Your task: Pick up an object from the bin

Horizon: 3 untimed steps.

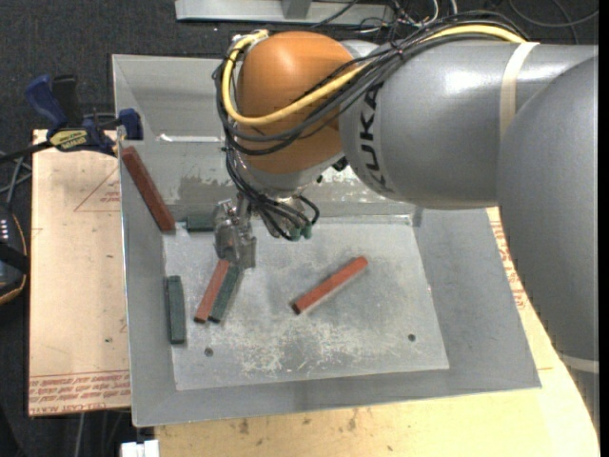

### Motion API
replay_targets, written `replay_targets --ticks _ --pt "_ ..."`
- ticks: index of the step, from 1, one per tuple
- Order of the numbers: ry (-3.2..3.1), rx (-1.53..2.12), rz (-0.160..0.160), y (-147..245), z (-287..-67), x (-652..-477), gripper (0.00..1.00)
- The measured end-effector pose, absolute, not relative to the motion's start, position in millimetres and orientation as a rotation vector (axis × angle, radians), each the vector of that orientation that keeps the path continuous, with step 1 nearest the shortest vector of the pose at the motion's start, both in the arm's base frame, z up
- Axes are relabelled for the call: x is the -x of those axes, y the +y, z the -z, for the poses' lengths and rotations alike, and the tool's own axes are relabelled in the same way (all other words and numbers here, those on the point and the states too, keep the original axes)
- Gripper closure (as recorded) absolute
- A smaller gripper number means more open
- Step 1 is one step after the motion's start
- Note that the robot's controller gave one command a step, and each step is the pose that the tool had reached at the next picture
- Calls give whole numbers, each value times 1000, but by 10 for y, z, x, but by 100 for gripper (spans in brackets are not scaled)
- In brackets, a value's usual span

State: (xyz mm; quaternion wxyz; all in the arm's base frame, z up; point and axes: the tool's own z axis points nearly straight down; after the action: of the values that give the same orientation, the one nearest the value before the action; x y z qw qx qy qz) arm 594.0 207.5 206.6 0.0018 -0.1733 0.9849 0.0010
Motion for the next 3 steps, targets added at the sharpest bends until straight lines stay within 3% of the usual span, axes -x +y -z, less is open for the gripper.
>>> replay_targets --ticks 1,2,3 --pt "3113 428 -3 2417 -1491 -5973 0" --pt "3112 425 -3 2405 -1514 -5977 0" --pt "3050 712 -6 2220 -1252 -6003 0"
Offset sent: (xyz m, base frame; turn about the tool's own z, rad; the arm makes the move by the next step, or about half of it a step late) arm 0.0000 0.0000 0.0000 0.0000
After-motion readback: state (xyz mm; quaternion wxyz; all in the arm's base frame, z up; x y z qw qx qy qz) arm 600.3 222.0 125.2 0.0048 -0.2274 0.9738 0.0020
